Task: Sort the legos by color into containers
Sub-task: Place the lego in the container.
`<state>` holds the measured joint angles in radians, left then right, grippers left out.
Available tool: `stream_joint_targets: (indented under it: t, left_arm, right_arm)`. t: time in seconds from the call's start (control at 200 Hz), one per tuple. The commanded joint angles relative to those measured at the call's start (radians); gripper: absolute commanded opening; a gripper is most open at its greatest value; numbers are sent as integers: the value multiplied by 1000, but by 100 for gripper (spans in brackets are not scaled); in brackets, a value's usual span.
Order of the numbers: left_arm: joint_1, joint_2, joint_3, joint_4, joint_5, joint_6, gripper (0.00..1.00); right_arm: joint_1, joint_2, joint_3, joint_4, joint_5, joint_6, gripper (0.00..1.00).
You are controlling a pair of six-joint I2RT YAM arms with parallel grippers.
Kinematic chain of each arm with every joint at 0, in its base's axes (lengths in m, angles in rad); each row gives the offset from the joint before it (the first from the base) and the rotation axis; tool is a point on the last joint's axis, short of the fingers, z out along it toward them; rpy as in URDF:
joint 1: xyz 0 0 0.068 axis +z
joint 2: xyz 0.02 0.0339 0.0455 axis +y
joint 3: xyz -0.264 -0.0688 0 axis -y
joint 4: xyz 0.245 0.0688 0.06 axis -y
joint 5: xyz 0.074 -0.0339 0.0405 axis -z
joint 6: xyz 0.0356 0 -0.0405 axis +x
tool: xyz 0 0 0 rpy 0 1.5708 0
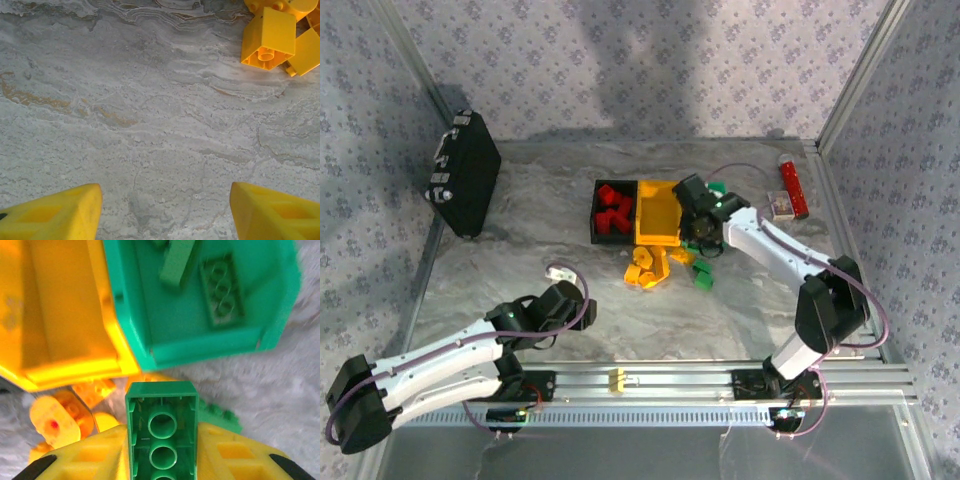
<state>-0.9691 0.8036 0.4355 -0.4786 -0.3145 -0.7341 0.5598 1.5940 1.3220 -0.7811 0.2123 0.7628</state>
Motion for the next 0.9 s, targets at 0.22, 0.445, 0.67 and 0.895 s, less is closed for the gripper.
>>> stream_joint_targets:
  t: [0.22, 0.445, 0.67, 0.895]
  left_arm:
    - [-49, 20, 63, -55, -10, 16, 68]
    - [-120, 88, 106, -51, -43, 14, 68]
    - [-131, 154, 129, 7, -39, 31, 69]
    - [-123, 328, 219, 97, 20, 81, 79]
  right_arm:
    - [-176, 179, 253, -90, -16, -182, 35]
    - [-172, 229, 343, -120, 9, -218, 64]
    - [-159, 73, 202, -46, -32, -216, 65]
    - [-96, -103, -48, 75, -146, -249, 65]
